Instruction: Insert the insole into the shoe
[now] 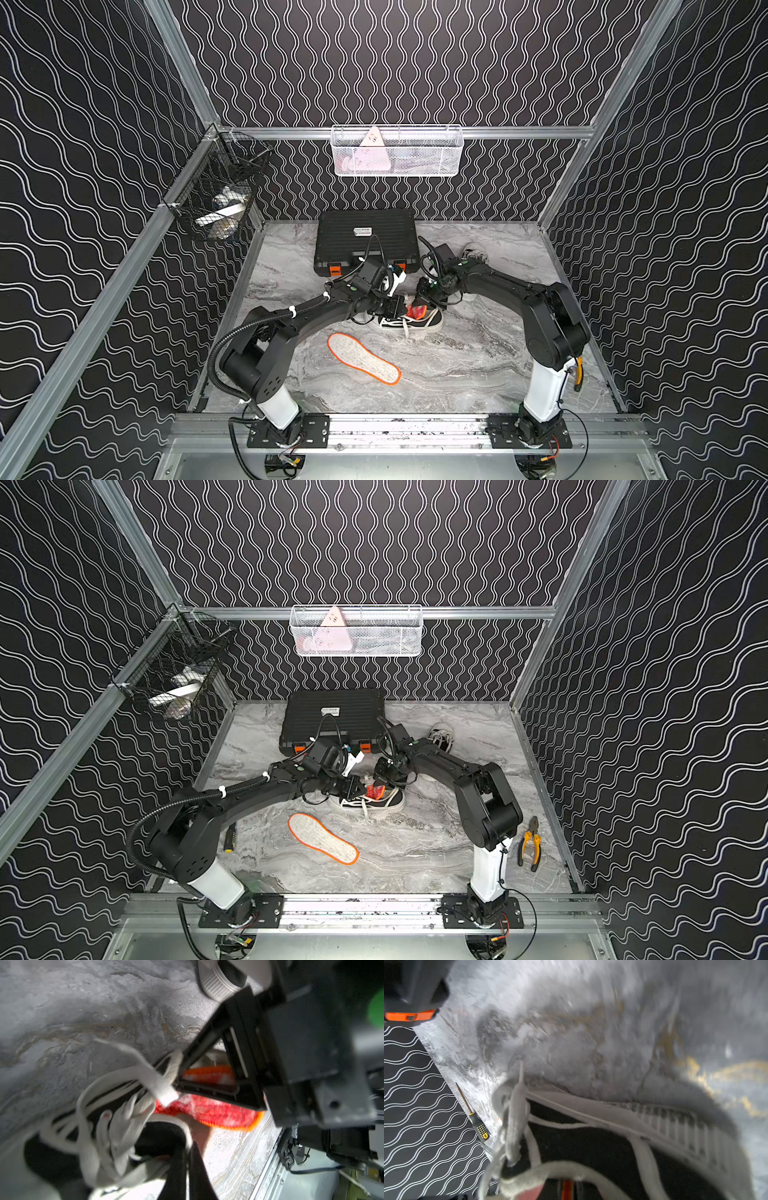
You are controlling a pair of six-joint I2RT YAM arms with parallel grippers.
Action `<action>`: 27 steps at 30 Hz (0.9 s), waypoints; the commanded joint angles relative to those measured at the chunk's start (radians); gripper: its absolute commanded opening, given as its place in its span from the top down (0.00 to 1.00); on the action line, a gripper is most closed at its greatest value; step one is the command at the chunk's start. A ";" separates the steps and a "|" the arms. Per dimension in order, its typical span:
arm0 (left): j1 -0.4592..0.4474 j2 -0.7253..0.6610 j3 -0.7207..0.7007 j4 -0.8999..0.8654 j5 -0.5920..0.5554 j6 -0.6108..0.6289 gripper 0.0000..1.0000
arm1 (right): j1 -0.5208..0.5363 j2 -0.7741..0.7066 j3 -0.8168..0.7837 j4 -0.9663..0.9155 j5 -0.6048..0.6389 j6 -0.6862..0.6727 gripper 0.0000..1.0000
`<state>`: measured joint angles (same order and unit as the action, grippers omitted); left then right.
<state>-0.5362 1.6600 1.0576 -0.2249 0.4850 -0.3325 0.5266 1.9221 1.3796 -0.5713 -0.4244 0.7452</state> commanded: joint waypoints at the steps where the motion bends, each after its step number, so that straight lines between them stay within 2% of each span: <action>1: 0.000 0.004 0.008 0.014 0.067 0.046 1.00 | -0.001 0.035 0.055 -0.042 -0.022 -0.080 0.88; 5: 0.001 -0.005 -0.006 0.038 0.041 0.021 1.00 | 0.004 0.060 0.070 -0.050 -0.035 -0.084 0.90; 8: 0.004 -0.012 -0.017 0.047 0.002 -0.003 1.00 | 0.002 0.043 0.062 -0.082 0.006 -0.108 0.89; 11: 0.003 -0.016 -0.030 0.070 -0.019 -0.029 1.00 | -0.010 -0.006 0.057 -0.131 0.045 -0.141 0.80; 14: 0.004 -0.017 -0.038 0.081 -0.045 -0.037 1.00 | -0.030 -0.064 0.043 -0.169 0.074 -0.163 0.67; 18: 0.005 -0.012 -0.031 0.073 -0.061 -0.027 1.00 | -0.048 -0.112 0.021 -0.222 0.100 -0.196 0.61; 20: 0.005 -0.012 -0.033 0.079 -0.062 -0.032 1.00 | -0.051 -0.130 0.004 -0.230 0.099 -0.201 0.63; 27: 0.003 0.003 -0.027 0.099 -0.039 -0.039 1.00 | -0.051 -0.166 -0.051 -0.149 0.066 -0.154 0.86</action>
<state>-0.5316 1.6566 1.0233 -0.1631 0.4397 -0.3645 0.4759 1.7638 1.3373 -0.7605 -0.3519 0.5667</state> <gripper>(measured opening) 0.064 0.161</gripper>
